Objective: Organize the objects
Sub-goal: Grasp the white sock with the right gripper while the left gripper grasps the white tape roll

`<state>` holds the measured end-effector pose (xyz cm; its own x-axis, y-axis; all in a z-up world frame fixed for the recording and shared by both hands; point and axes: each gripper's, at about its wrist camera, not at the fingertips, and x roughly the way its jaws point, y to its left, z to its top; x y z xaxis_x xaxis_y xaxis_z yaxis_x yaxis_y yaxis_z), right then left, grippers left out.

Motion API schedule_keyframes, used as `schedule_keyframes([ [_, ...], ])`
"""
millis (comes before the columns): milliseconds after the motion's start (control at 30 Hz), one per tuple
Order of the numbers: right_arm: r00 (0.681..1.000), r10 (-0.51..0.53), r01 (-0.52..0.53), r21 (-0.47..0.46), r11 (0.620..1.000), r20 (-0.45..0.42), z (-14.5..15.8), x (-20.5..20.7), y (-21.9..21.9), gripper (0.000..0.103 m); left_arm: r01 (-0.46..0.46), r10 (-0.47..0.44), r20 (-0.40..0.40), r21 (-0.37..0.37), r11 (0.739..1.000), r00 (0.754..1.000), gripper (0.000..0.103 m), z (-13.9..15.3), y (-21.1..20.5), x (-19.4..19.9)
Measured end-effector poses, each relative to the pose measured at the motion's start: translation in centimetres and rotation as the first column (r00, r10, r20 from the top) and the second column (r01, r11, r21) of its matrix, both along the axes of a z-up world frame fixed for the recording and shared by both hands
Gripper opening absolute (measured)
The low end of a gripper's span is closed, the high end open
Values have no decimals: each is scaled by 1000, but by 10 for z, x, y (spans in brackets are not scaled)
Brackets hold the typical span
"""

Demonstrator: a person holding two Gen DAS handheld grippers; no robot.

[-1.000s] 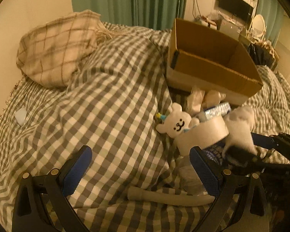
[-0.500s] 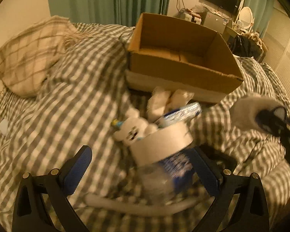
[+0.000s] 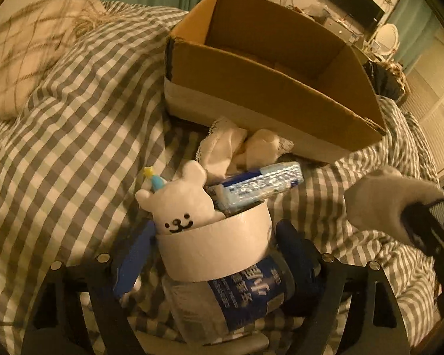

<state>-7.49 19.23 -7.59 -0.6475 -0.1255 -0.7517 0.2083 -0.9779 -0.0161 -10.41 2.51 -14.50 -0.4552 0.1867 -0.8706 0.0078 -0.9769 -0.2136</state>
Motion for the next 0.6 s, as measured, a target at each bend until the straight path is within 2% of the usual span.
schedule_keyframes([
  [167, 999, 4, -4, 1, 1000, -39, 13, 10, -2, 23, 3, -3, -28, 21, 1000, 1000, 85, 22, -11, 20],
  [267, 998, 10, -11, -18, 1000, -63, 27, 20, -4, 23, -7, 9, -43, 63, 998, 999, 85, 38, -18, 30],
  [433, 992, 19, -21, -14, 1000, -124, 52, 39, -11, 23, 1, 8, -104, 86, 996, 995, 84, 70, -27, 48],
  [533, 988, 24, -26, -13, 1000, -153, 63, 51, -14, 23, 13, 3, -111, 142, 990, 994, 84, 86, -28, 54],
  [600, 986, 24, -26, -13, 1000, -167, 69, 58, -15, 23, 19, -1, -142, 124, 992, 990, 84, 99, -28, 60],
])
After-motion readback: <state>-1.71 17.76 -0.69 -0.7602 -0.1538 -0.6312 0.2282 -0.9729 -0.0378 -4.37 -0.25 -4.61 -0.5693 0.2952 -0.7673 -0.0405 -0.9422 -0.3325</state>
